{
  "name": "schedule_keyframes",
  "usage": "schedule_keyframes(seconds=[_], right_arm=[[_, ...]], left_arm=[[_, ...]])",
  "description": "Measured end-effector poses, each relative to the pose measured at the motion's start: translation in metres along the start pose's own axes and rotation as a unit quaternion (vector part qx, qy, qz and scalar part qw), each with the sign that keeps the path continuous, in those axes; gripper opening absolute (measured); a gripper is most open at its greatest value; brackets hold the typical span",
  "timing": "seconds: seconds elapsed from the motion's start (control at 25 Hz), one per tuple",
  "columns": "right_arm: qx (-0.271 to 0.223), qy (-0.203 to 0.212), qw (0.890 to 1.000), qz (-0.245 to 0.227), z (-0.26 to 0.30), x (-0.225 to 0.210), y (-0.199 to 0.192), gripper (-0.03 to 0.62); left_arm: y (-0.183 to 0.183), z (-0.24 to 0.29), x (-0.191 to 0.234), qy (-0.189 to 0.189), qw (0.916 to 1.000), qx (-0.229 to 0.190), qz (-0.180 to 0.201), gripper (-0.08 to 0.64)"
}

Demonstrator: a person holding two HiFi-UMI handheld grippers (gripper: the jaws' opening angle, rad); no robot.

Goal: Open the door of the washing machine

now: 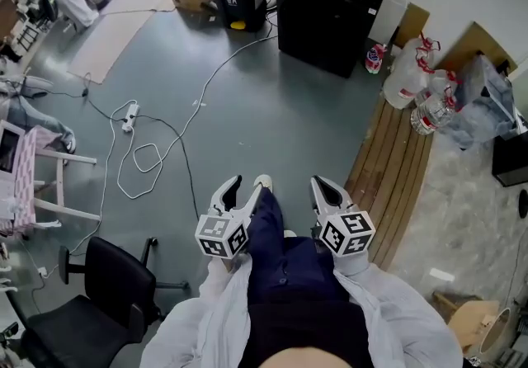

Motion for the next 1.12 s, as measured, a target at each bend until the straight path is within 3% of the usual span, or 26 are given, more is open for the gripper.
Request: schedule_keyframes(seconds=[0.44, 0.64, 0.8, 1.12], right_arm=[[-0.027, -0.027, 0.999, 0.000, 0.104, -0.030, 0.122, 0.008], [-0.032, -0.027, 0.999, -0.009, 0.161, -0.026, 0.165, 0.009], [-0.017, -0.023, 1.000, -0.013, 0.195, -0.018, 0.177, 0.008], [0.025, -0.029, 0.999, 0.009, 0.228, -0.028, 0.178, 0.009]], left_arm=[[0.138, 0.074, 0.088, -0.022, 0.9989, -0.021, 0.036, 0.229], [0.181, 0.095, 0.138, -0.027, 0.9985, -0.030, 0.036, 0.229], [0.194, 0.105, 0.170, -0.029, 0.9989, -0.029, 0.023, 0.229], [0.184, 0.126, 0.195, -0.040, 0.9991, 0.008, -0.012, 0.229]])
Point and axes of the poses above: the fingertips, and each gripper's own axes: z forward along the fingers, x to its left, y out of its top, the point moved 4 cm from there along -z, backward along the fingers, and after that the axes turned 15 degrees about x, right-handed, at the moved point
